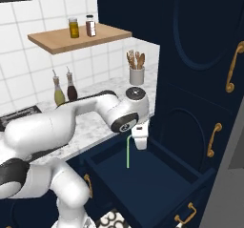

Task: Take a straw from the drawer in front and place it inside the glass cup on the dining counter.

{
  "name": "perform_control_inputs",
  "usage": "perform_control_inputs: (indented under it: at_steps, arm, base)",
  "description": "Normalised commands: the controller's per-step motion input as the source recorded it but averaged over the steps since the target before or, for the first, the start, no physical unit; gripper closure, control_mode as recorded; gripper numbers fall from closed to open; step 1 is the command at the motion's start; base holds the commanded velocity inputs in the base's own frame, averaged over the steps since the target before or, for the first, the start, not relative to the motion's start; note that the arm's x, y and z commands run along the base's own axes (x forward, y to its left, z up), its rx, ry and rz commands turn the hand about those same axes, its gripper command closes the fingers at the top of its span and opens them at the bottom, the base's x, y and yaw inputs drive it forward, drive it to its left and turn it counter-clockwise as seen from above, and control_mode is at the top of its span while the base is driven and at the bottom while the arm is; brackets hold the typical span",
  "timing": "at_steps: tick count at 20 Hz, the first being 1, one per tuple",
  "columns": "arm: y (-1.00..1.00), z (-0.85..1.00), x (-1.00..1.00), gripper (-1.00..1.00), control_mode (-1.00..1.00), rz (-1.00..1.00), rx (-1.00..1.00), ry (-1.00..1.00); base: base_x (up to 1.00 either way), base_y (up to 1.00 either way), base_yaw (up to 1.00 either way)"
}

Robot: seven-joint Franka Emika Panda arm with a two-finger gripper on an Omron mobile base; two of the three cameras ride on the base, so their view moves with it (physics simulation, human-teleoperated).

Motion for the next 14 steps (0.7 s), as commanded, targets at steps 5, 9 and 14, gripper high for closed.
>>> perform_control_inputs:
  at_steps: [5,9,14]
  arm:
    - [0.0,0.62,-0.42,1.0,-1.0,0.0,0.07,-0.01]
    - [0.0,0.39,-0.29,1.0,-1.0,0.0,0.0,-0.14]
    - [0.0,0.3,-0.25,1.0,-1.0,0.0,-0.01,-0.19]
  base:
    - [0.0,0.0,0.0]
    - [0.0,0.0,0.0]
    - [0.0,0.0,0.0]
